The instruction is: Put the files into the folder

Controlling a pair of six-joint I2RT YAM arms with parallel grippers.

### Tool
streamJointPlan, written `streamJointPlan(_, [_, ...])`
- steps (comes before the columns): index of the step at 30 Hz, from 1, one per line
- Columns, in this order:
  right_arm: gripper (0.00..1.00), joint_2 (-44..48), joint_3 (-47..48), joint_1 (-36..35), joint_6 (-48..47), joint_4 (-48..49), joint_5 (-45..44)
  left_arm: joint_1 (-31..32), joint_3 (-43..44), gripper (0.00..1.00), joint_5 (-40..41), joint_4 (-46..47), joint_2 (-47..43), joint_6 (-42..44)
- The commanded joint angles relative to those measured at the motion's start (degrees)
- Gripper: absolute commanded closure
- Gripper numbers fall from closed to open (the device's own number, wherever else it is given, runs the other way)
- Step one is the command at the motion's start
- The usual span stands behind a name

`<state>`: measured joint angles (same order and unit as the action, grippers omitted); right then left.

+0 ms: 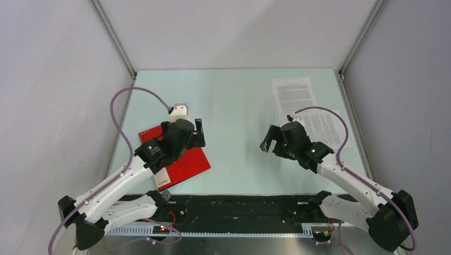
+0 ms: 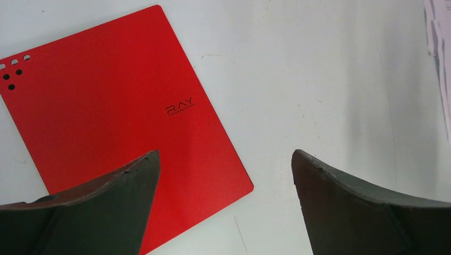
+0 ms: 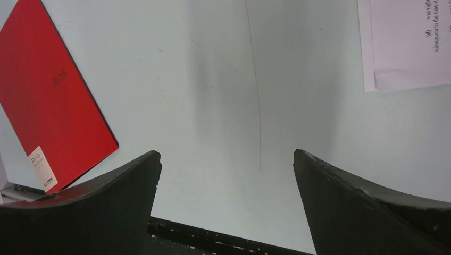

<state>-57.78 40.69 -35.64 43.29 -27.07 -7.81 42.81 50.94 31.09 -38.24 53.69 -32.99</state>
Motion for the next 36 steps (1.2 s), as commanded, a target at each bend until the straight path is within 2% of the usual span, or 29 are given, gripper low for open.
streamJointPlan(1, [0.0, -0.8, 2.0, 0.2, 0.4, 3.1, 1.3, -0.5, 4.1, 0.02, 0.5, 0.9, 0.2, 1.2])
streamJointPlan(9, [0.0, -2.3, 2.0, -1.3, 3.9, 4.6, 3.8, -4.1, 3.9, 0.02, -1.0, -0.5, -3.4, 0.8])
streamJointPlan(12, [0.0, -3.9, 2.0, -4.5, 6.7, 7.4, 5.2, -8.7, 3.3, 0.02, -3.5, -1.7, -3.7, 0.1])
streamJointPlan(17, [0.0, -9.5, 2.0, -10.3, 13.8, 14.5, 6.7, -17.0, 2.0, 0.02, -12.0, -2.4, -3.9, -0.4])
streamJointPlan(27, [0.0, -31.4, 2.5, -21.8, 30.2, 49.4, 13.9, -27.1, 2.3, 0.02, -14.3, -8.7, -4.7, 3.3])
streamJointPlan(31, [0.0, -38.4, 3.9, -26.4, 35.5, 58.8, 12.3, -31.0, 1.4, 0.02, -15.9, -9.6, -6.1, 5.0])
streamJointPlan(36, [0.0, -45.4, 7.7, -31.4, 40.6, 65.6, 10.4, -32.5, 1.4, 0.02, -16.5, -9.9, -6.4, 6.3])
